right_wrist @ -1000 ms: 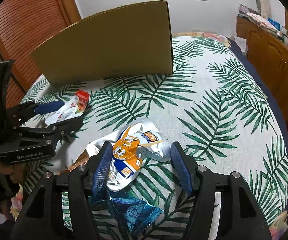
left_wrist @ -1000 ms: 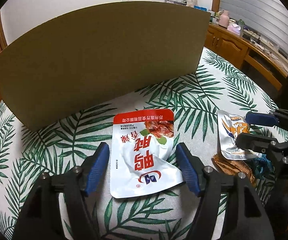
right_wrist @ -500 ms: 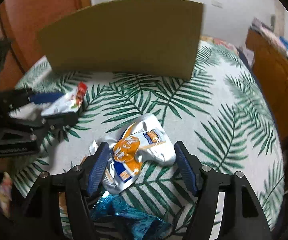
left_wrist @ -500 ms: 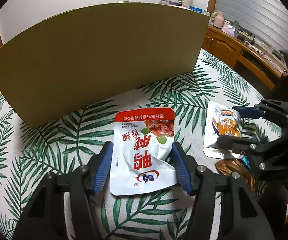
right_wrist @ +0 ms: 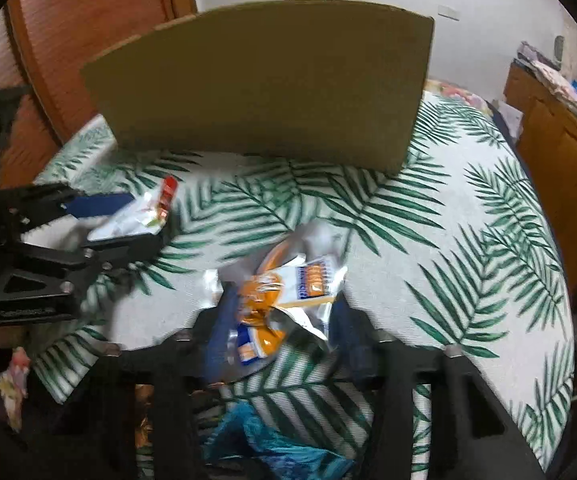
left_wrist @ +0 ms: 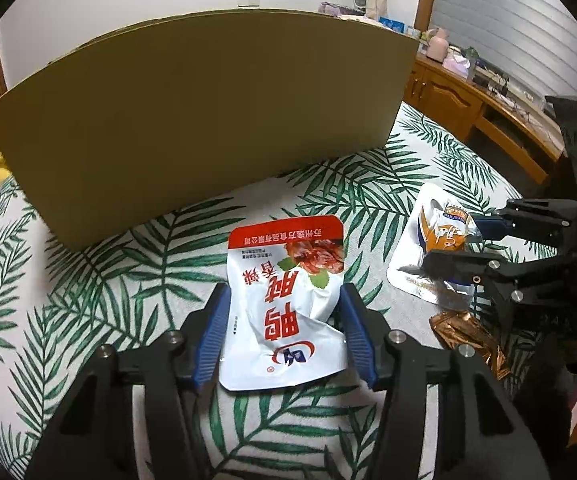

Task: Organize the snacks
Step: 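Grasp the red-topped white pouch with the left gripper while the right grasps the silver-orange bag, then carry both packets over the box and open both grippers to release them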

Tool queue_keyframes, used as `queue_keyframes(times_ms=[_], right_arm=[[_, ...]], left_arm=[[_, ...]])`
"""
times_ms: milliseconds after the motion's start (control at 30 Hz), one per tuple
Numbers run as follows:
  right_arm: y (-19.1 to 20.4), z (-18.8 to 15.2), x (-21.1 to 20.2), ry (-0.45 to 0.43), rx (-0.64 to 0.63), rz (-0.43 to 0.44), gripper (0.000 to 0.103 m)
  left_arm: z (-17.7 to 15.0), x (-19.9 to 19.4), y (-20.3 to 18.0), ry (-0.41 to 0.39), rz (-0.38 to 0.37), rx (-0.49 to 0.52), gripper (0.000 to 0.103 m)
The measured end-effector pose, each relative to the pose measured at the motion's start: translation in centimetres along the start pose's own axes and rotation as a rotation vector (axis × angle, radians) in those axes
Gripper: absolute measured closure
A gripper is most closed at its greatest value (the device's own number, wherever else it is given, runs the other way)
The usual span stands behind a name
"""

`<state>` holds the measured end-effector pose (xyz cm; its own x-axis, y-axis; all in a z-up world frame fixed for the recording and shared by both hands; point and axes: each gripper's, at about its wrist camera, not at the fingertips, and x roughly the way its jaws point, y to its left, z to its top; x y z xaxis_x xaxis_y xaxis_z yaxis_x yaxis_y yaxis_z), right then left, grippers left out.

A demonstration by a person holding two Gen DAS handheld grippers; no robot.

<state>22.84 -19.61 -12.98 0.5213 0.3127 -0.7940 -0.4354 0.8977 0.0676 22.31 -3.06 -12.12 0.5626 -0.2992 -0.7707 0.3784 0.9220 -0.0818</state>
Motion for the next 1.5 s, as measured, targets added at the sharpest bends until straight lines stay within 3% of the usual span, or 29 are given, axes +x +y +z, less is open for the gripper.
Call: queue_keyframes(times_ms=[600, 1000, 1500], right_arm=[[0.8, 1.0, -3.9, -0.146, 0.016, 0.002, 0.064], [0.7, 3.8, -8.3, -0.264, -0.004, 0.006, 0.064], [0.5, 10.3, -10.0, -0.369, -0.067, 0.014, 0.063]], left_arm=[[0.3, -4.7, 0.7, -0.147, -0.012, -0.029, 0.049], [4.5, -8.9, 2.4, -0.308, -0.015, -0.046, 0.049], [9.8, -10.5, 6.9, -0.406, 0.022, -0.053, 0.049]])
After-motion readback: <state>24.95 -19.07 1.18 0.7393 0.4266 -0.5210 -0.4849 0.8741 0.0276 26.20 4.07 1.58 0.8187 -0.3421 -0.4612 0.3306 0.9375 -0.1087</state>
